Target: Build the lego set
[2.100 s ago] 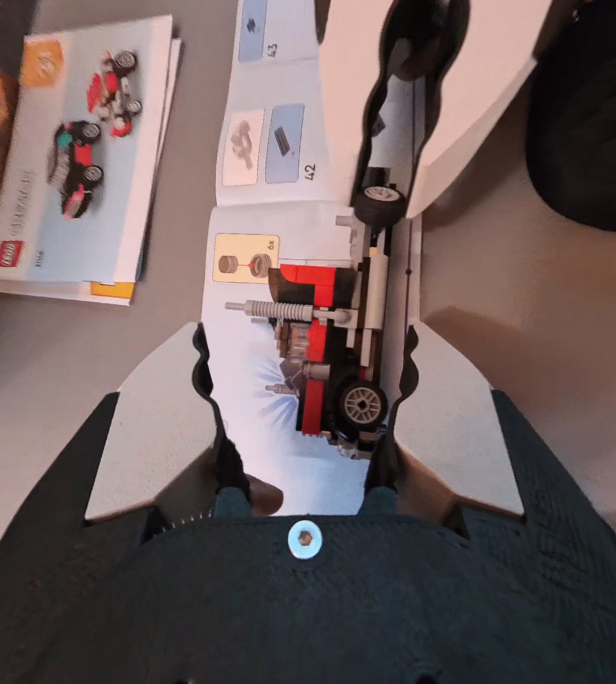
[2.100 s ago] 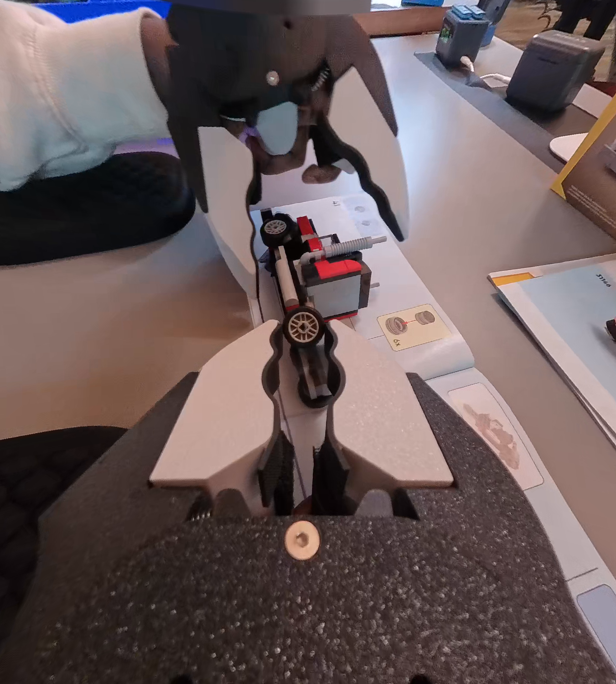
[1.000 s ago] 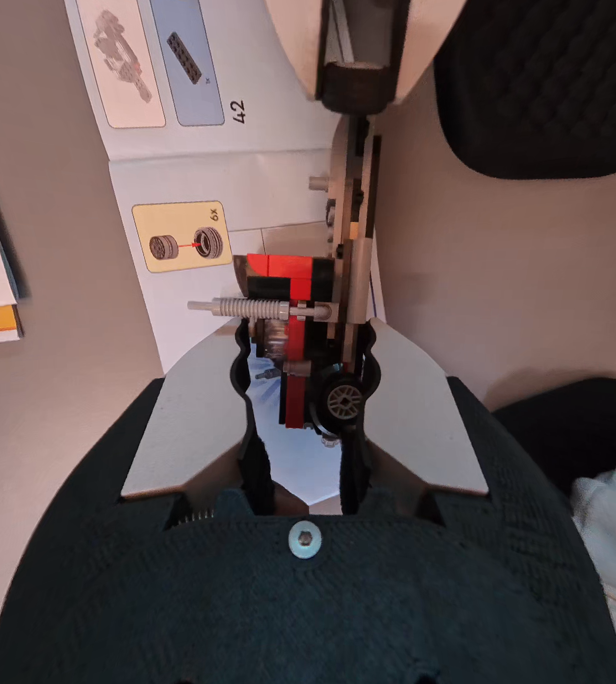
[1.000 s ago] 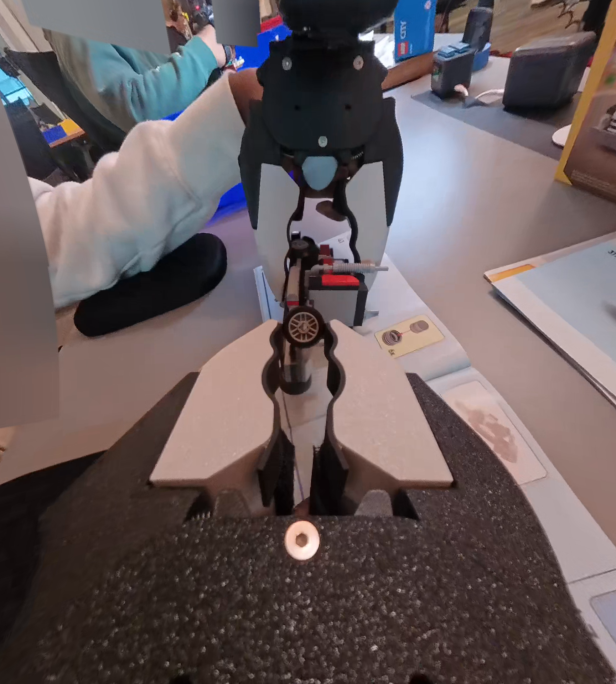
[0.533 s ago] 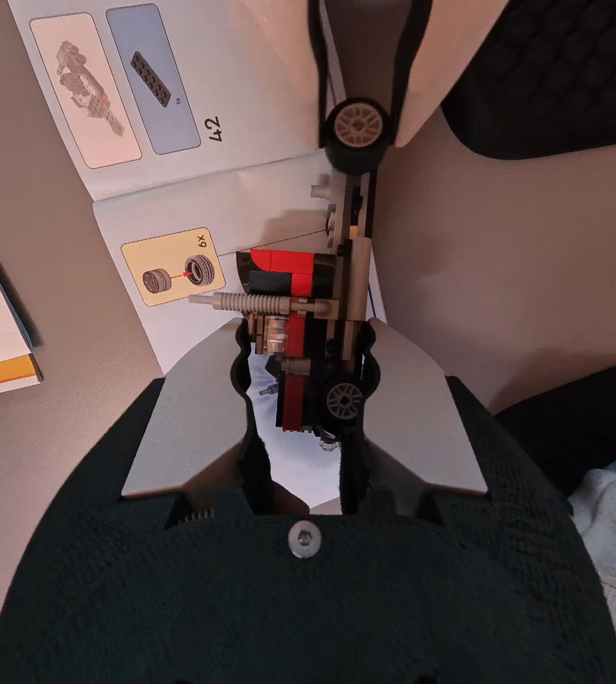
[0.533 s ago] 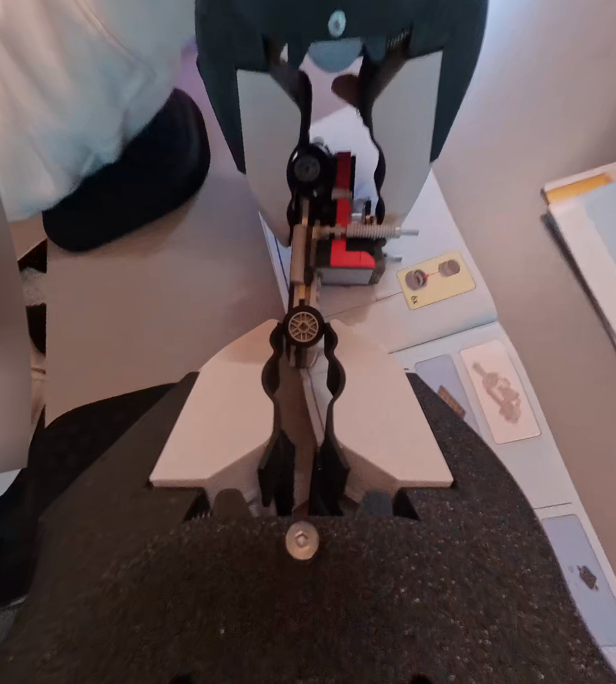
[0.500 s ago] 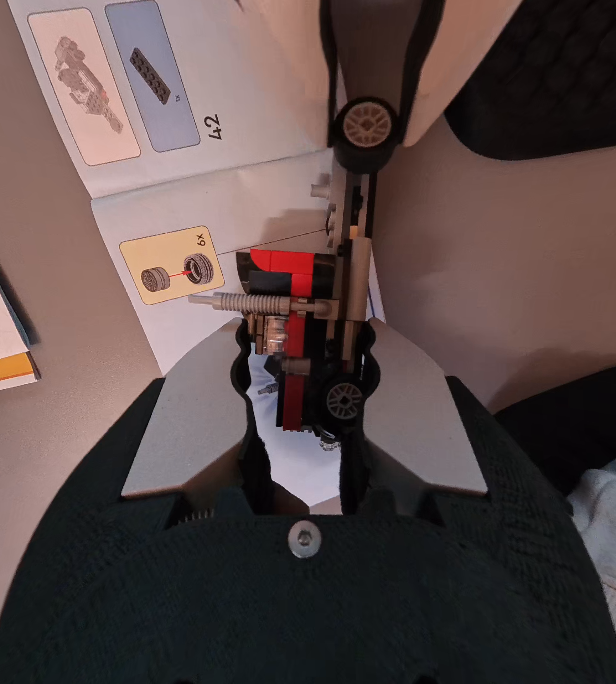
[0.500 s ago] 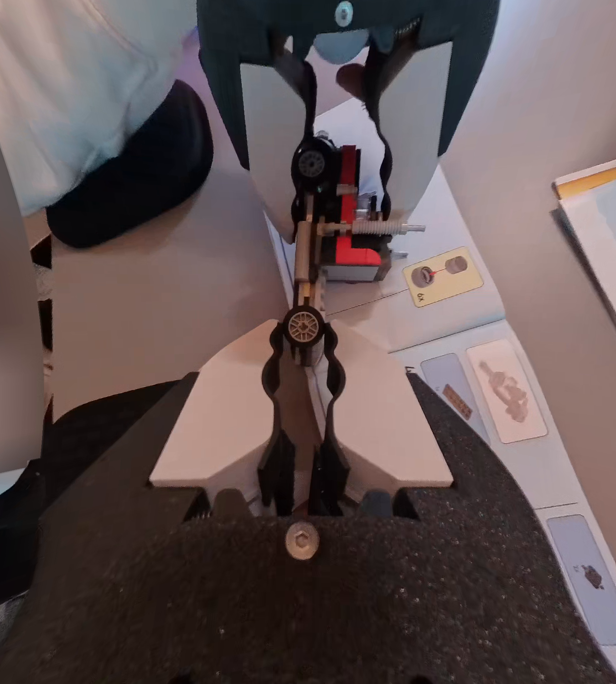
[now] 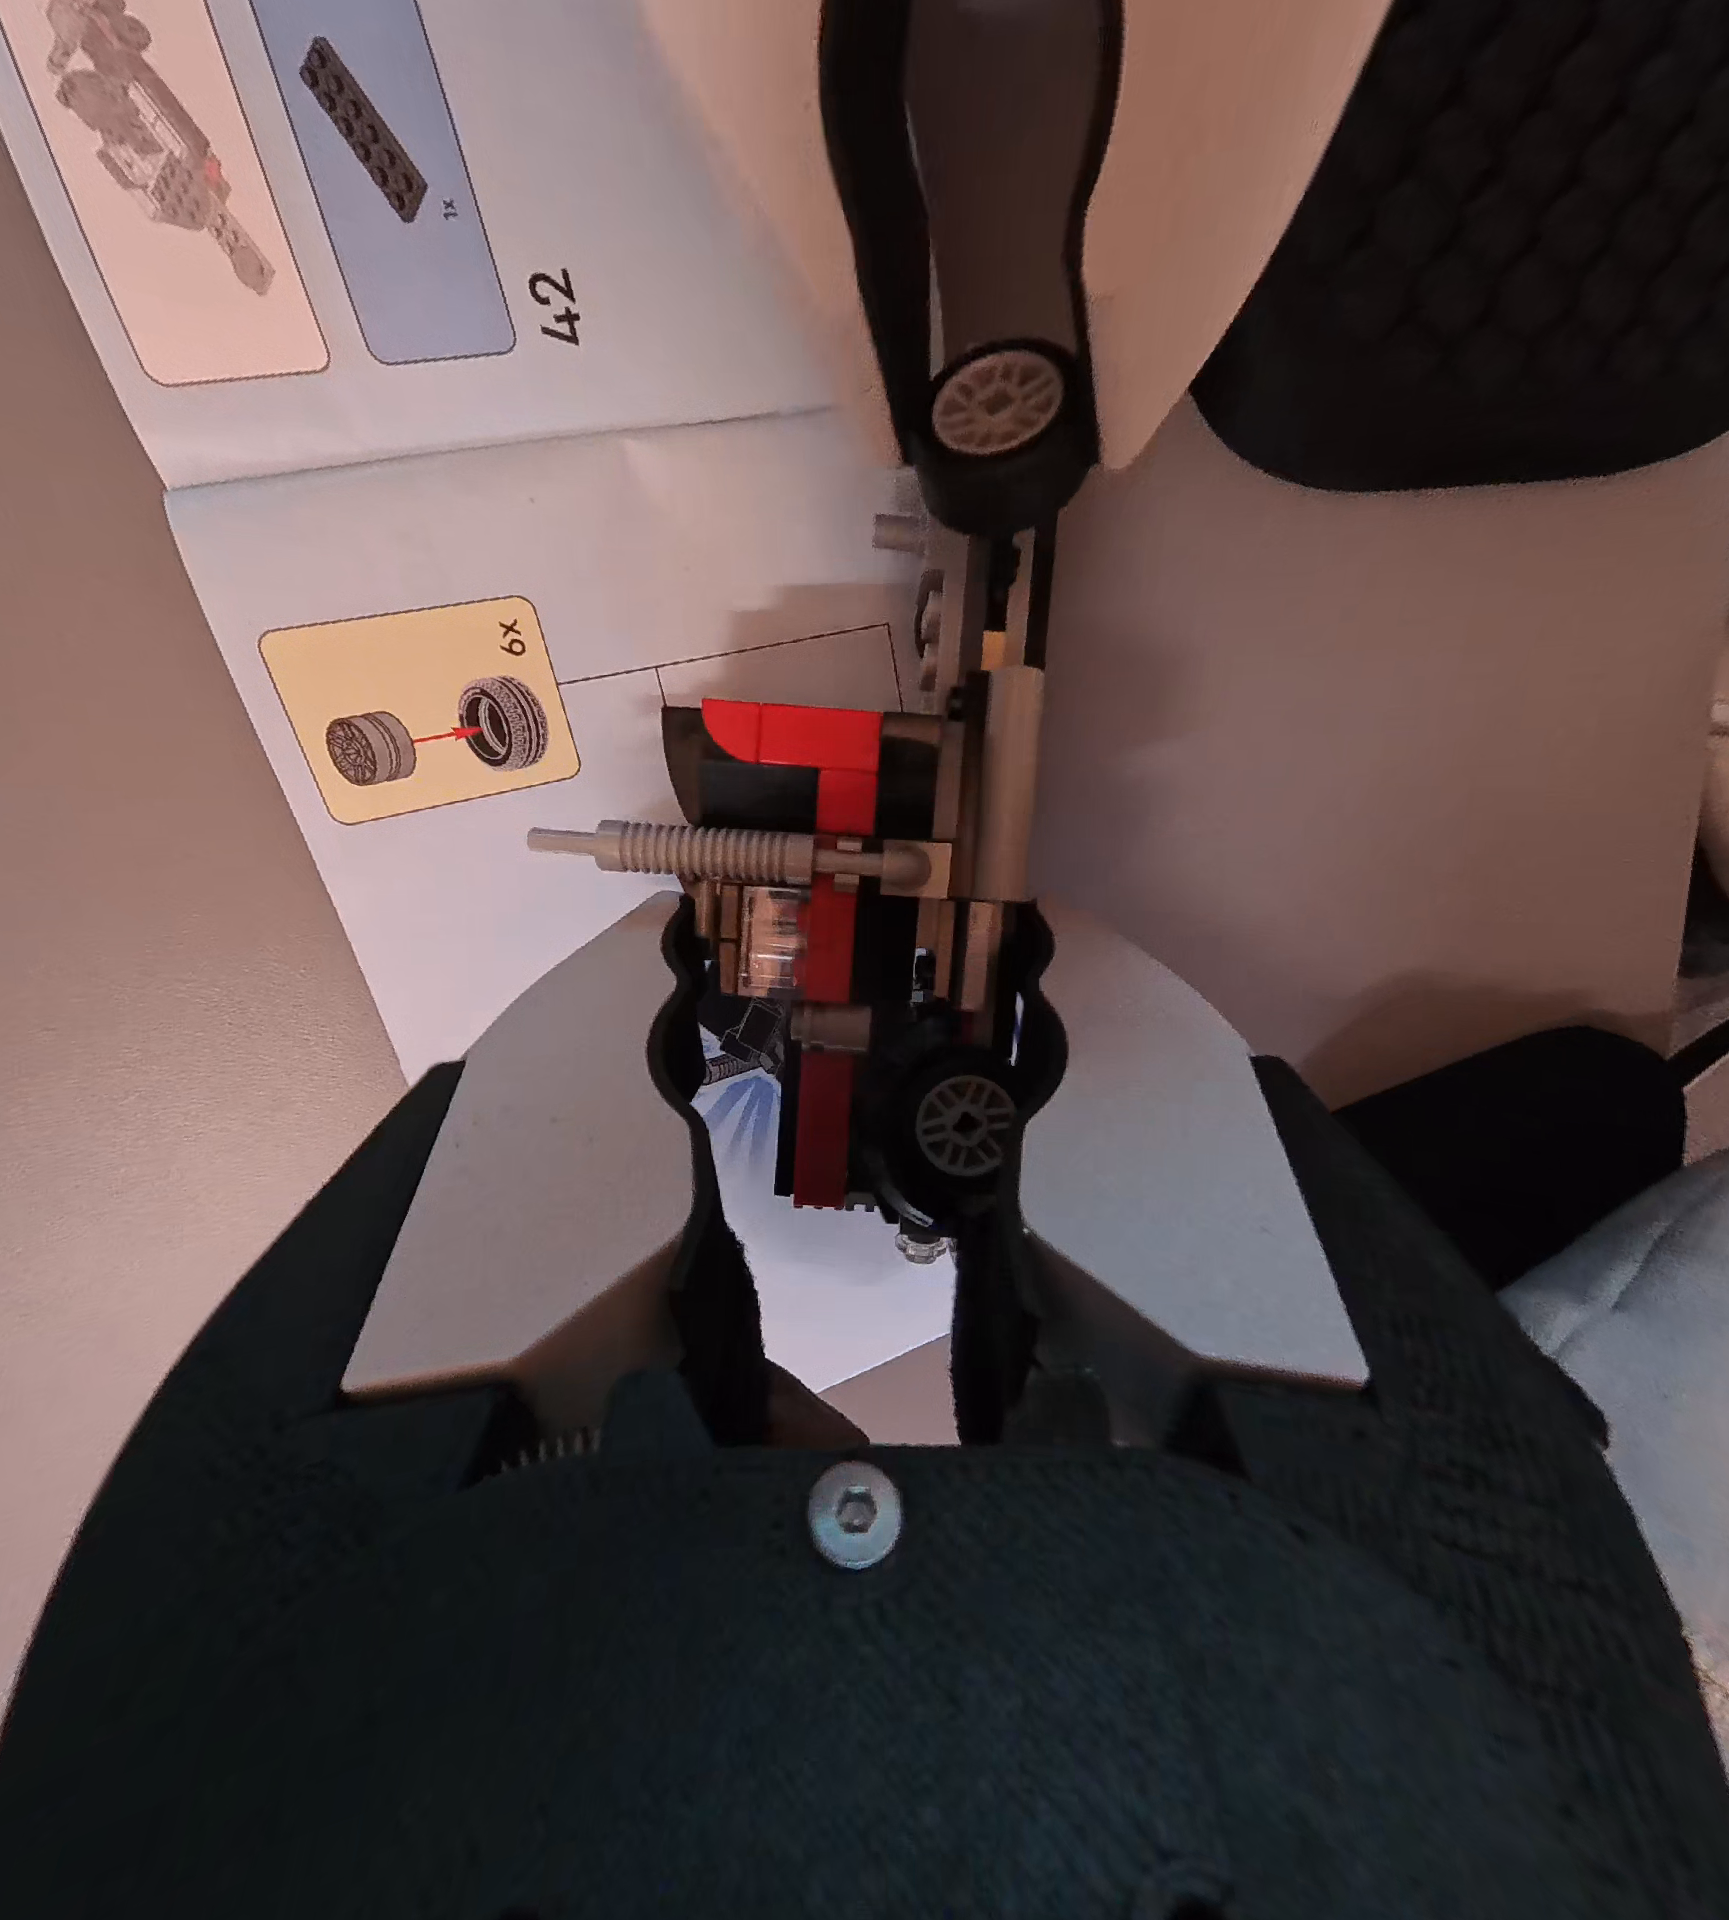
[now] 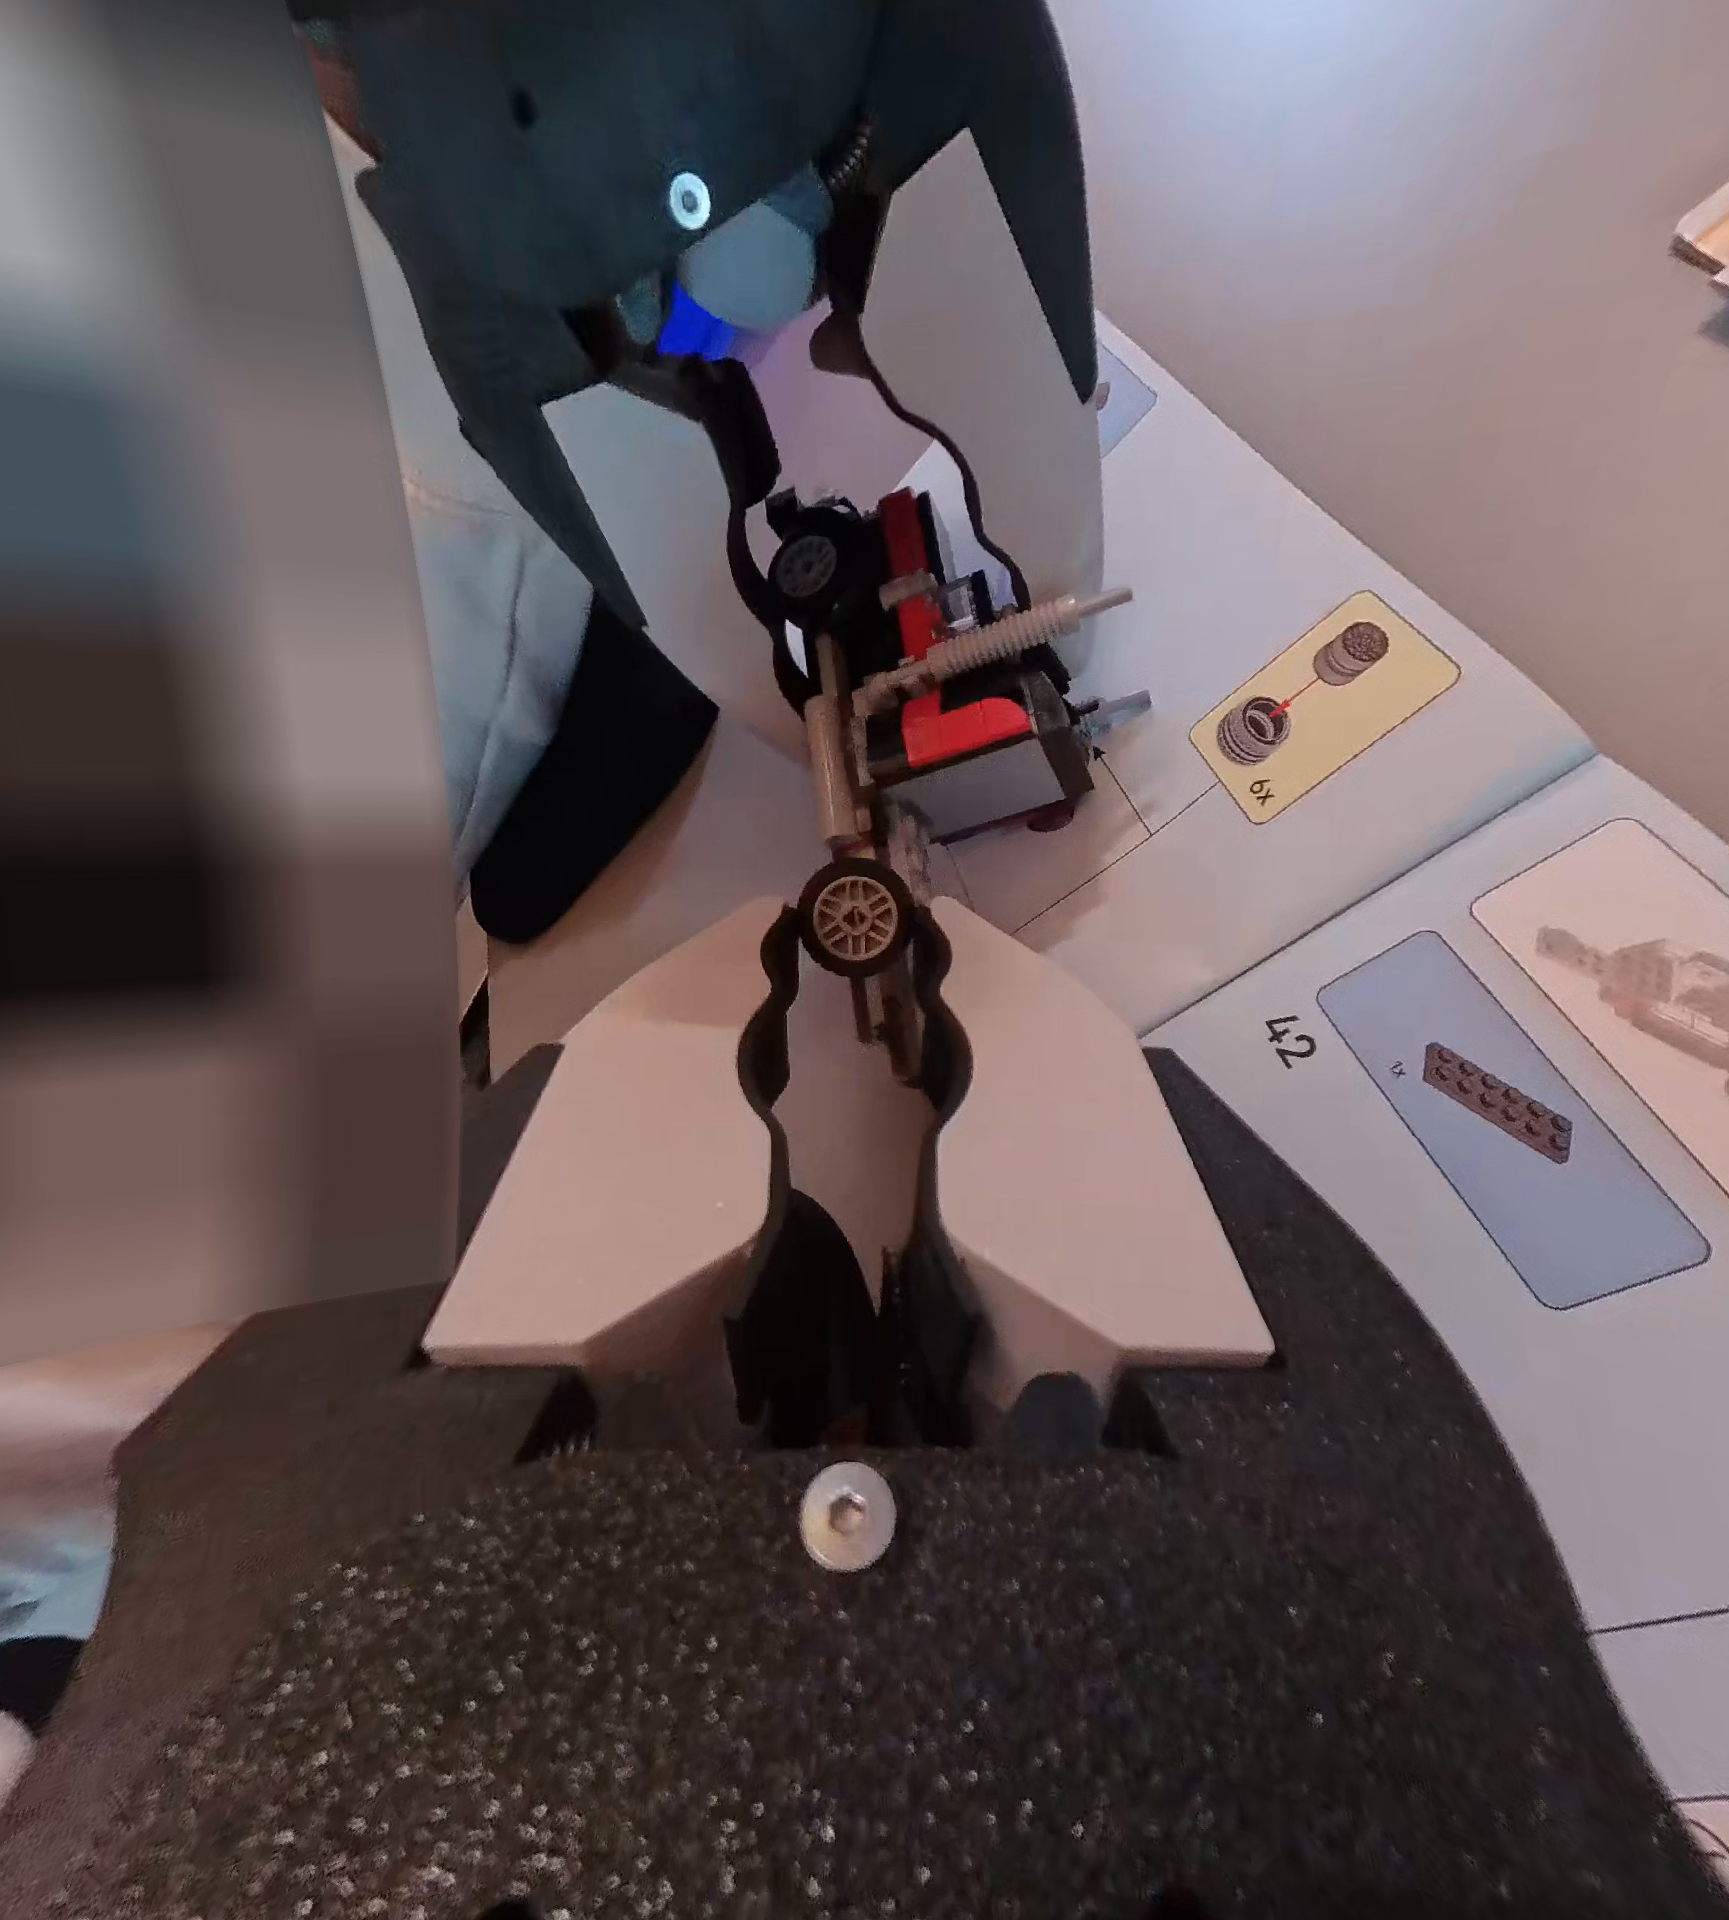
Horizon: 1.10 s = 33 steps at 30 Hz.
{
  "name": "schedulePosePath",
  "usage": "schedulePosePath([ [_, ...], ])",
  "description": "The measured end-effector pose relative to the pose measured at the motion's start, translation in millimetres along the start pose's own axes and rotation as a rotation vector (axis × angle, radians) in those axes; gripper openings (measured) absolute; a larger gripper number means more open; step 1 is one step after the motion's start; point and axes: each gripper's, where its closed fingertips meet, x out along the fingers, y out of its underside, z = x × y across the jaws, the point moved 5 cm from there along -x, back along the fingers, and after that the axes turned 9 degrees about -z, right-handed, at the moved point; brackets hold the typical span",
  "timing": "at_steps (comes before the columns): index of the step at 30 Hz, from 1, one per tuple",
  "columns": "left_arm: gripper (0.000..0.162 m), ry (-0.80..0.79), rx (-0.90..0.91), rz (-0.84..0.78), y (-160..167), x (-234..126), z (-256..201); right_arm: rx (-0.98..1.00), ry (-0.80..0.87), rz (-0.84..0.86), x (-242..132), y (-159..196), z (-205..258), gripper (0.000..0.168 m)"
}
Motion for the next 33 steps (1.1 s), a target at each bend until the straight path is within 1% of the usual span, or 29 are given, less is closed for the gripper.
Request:
schedulePosePath([
  [9, 0.059, 0.002, -0.009, 0.001, -1.0, 1.0, 0.0, -0.108, 0.077, 0.091, 9.1, 1.1, 0.5, 0.021],
  [33, 0.059, 0.007, -0.018, -0.007, -2.4, 2.0, 0.4, -0.145, 0.087, 0.100, 11.7, 8.6, 1.3, 0.022],
])
